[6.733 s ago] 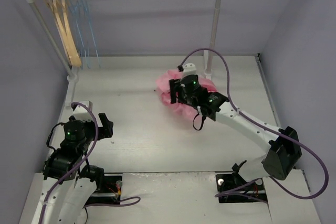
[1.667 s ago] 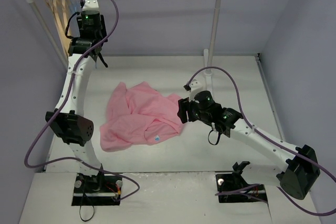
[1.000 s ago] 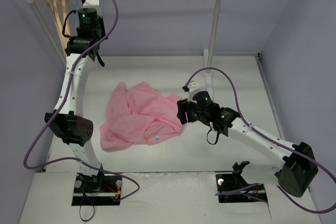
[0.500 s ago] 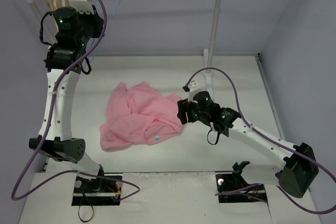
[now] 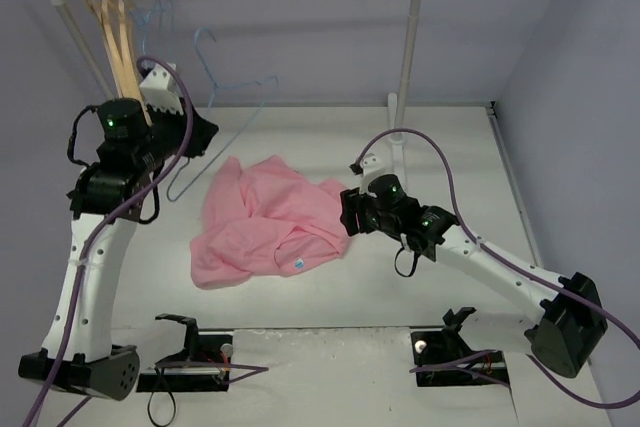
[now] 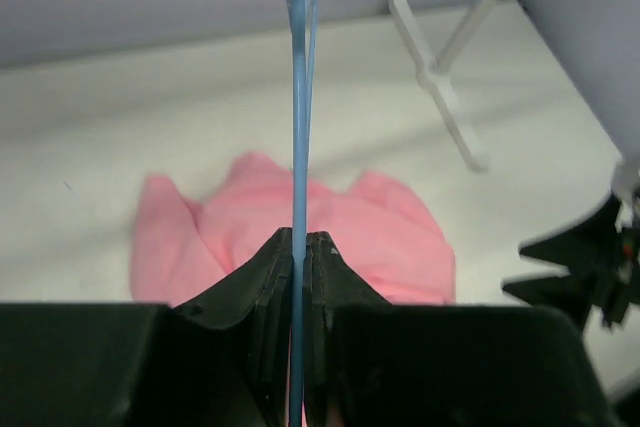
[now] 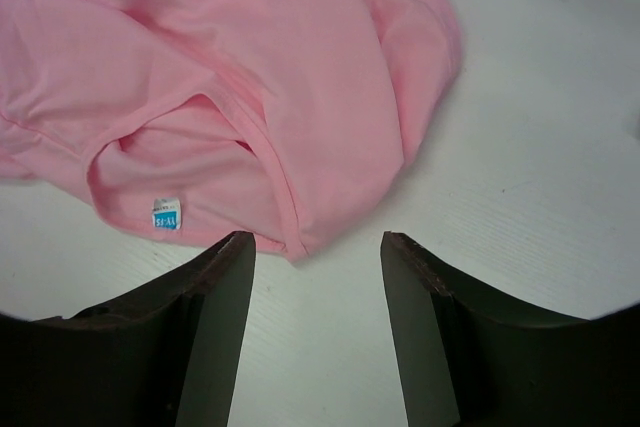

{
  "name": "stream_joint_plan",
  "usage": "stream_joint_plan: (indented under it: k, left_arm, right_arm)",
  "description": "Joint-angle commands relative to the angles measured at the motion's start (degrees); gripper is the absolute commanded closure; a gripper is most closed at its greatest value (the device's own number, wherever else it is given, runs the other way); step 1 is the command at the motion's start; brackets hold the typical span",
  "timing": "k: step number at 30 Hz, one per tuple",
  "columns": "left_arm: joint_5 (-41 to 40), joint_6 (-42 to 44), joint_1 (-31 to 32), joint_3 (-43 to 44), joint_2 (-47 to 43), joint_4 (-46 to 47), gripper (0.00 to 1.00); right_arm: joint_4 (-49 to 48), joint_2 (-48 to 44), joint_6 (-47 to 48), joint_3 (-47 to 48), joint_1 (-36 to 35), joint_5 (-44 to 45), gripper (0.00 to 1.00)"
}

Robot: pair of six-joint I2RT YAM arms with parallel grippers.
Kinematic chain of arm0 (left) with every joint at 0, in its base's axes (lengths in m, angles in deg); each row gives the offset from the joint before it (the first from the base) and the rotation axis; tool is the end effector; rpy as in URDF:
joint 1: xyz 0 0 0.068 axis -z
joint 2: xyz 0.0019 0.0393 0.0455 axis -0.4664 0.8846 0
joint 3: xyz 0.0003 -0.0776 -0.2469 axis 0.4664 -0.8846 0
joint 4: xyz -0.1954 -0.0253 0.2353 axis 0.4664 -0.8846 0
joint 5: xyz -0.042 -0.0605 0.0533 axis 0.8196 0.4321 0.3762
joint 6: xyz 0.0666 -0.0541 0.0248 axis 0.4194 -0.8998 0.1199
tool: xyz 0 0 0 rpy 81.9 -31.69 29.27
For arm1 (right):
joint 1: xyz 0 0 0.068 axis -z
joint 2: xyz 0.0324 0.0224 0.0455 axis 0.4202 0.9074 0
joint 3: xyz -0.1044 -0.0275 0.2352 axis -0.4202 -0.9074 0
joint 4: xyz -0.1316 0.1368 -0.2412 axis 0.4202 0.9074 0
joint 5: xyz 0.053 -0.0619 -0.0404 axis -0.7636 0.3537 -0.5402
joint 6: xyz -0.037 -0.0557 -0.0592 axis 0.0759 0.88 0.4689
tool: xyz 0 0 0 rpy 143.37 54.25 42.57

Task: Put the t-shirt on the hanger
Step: Pick up the hanger from the clothesline, then place the T-shirt on the hanger.

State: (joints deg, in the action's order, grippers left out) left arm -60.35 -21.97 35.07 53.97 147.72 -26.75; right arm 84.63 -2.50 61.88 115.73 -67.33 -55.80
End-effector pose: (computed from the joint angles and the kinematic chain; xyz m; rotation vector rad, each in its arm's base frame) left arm 0.3051 -0.0693 0.4887 0.2155 1.7282 -0.5840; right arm 0.2683 0.2452 0.2413 -0.5035 1.9762 0.6214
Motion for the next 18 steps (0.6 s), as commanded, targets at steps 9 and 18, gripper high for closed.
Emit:
stream_joint_plan:
  k: [9, 18]
  left_arm:
    - [5.82, -2.99, 7.58, -25.66, -17.46, -6.76, 1.0]
    - [-1.47, -6.95, 14.97, -36.49, -21.61, -6.07, 1.0]
  right_arm:
    - [-5.31, 8.95, -4.61, -2.28, -1.73, 1.6, 0.52]
    - [-6.12, 16.08, -6.63, -1.4, -8.67, 8.18, 0.53]
